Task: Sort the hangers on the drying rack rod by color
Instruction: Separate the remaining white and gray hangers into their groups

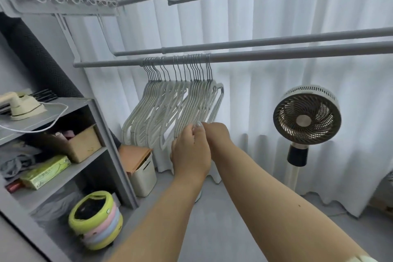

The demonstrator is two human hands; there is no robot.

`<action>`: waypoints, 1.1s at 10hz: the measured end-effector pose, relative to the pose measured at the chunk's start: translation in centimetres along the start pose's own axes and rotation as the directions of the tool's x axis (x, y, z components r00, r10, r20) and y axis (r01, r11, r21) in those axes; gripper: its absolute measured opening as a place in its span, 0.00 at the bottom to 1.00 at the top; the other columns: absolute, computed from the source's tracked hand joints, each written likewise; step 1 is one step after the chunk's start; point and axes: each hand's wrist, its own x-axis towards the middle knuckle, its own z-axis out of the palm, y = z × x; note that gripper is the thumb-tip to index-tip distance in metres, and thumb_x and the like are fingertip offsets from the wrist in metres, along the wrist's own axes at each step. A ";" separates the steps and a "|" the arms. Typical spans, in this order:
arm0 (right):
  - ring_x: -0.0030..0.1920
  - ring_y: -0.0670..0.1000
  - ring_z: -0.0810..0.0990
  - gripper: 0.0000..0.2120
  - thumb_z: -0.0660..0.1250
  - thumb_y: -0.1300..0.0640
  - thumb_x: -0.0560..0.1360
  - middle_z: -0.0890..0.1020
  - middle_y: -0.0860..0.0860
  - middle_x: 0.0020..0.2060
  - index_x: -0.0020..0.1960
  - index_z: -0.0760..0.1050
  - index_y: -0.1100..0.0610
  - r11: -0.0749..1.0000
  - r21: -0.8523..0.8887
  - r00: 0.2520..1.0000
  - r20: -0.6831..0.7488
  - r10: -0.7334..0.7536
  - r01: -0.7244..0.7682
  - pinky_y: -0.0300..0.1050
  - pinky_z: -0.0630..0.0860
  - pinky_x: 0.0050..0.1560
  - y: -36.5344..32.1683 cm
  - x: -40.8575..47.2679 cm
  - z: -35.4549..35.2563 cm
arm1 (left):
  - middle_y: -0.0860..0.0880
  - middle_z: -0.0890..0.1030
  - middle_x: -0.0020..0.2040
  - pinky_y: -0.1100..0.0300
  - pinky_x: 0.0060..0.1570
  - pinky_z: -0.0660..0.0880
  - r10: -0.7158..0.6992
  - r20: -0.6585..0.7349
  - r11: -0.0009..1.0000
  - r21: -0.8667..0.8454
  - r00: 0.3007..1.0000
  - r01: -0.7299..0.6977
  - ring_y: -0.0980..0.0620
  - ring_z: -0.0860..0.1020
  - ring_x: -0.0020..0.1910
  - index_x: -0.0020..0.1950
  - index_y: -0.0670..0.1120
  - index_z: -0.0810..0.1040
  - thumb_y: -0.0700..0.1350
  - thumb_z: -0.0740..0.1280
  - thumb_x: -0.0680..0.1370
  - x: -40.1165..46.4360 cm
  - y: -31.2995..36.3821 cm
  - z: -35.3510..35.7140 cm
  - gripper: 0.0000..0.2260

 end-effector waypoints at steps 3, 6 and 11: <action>0.21 0.47 0.68 0.07 0.67 0.56 0.72 0.71 0.51 0.24 0.40 0.75 0.60 0.997 0.075 0.997 -0.074 0.001 0.005 0.31 0.61 0.19 0.3 0.7 -0.6 | 0.51 0.81 0.54 0.54 0.58 0.71 0.005 0.040 0.992 -0.127 0.999 0.000 0.51 0.77 0.56 0.58 0.48 0.78 0.51 0.54 0.83 0.8 1.5 0.2 0.15; 0.18 0.46 0.66 0.07 0.70 0.56 0.73 0.70 0.51 0.24 0.42 0.76 0.60 0.969 0.245 0.999 -0.019 -0.037 0.041 0.34 0.61 0.20 -0.3 -1.1 -3.2 | 0.47 0.82 0.56 0.47 0.56 0.77 -0.120 0.160 0.989 -0.065 0.980 0.132 0.45 0.80 0.55 0.66 0.49 0.74 0.51 0.57 0.75 2.3 2.7 1.9 0.20; 0.40 0.56 0.76 0.19 0.59 0.46 0.77 0.78 0.52 0.36 0.47 0.79 0.61 0.997 -0.061 0.923 -0.379 -0.063 0.043 0.52 0.75 0.49 -0.3 -2.7 -11.6 | 0.42 0.80 0.41 0.44 0.54 0.74 -0.081 0.228 0.989 -0.103 0.970 0.107 0.42 0.78 0.45 0.42 0.46 0.73 0.48 0.49 0.82 -1.3 6.4 6.9 0.16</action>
